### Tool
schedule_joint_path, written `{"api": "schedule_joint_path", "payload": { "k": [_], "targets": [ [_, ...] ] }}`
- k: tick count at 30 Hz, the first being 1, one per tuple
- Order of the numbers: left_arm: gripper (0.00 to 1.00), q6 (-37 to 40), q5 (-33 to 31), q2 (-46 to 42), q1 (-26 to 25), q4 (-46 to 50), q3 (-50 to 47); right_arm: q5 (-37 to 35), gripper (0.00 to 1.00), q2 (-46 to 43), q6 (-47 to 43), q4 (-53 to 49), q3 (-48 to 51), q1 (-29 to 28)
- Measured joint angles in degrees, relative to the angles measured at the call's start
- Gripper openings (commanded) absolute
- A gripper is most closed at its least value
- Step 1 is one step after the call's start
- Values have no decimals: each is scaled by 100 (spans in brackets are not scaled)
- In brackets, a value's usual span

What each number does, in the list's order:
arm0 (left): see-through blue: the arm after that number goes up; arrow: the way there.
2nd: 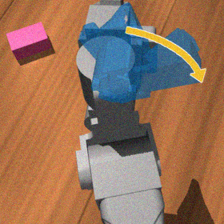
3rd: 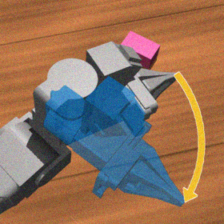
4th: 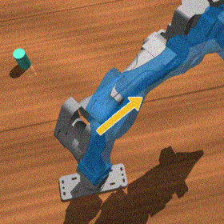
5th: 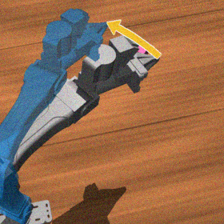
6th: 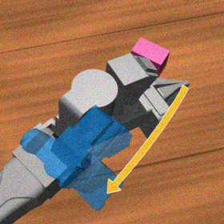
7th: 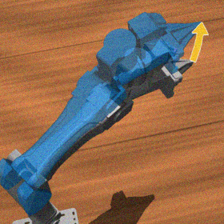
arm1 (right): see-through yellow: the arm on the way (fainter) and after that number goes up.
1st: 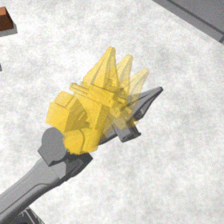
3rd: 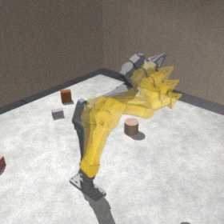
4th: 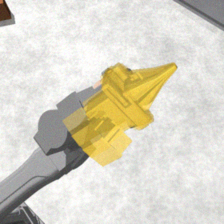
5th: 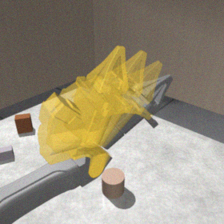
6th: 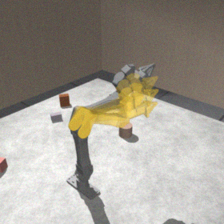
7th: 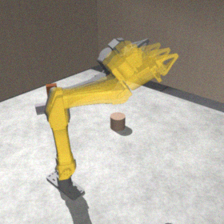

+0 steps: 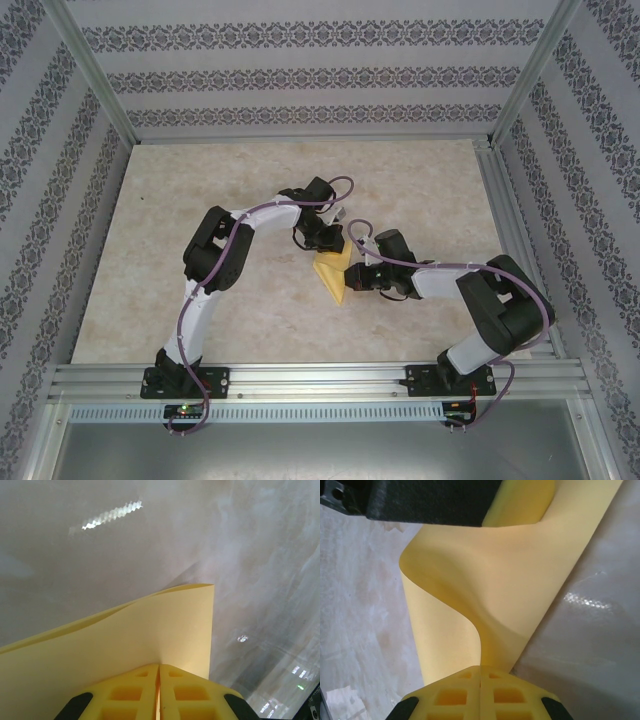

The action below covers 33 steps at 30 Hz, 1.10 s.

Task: Fold a paper plane with a square sheet of paper (fold left side to right side)
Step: Third fold the triangle at the center of the table.

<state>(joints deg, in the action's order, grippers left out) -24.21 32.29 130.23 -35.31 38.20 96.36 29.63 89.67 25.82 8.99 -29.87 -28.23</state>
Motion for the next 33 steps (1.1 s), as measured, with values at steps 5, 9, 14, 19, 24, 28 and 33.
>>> {"api": "schedule_joint_path", "payload": {
  "k": [5,9,14,19,24,28,33],
  "targets": [
    [12,0,2,0,-2,0,0,-17,0,101,-2,-59,-7,0],
    [12,0,2,0,-2,0,0,-20,0,125,-4,-103,-46,0],
    [12,0,2,0,-4,-2,0,-17,0,138,-17,-107,-50,0],
    [12,0,2,0,-4,-2,0,-20,0,136,-22,-107,-52,0],
    [11,0,2,0,-9,-2,0,-31,0,136,-26,-184,-122,0],
    [12,0,2,0,-9,-2,0,-66,0,136,-39,-190,-144,0],
    [12,0,2,0,-9,-2,0,-105,0,138,-42,-219,-157,0]
  ]
}}
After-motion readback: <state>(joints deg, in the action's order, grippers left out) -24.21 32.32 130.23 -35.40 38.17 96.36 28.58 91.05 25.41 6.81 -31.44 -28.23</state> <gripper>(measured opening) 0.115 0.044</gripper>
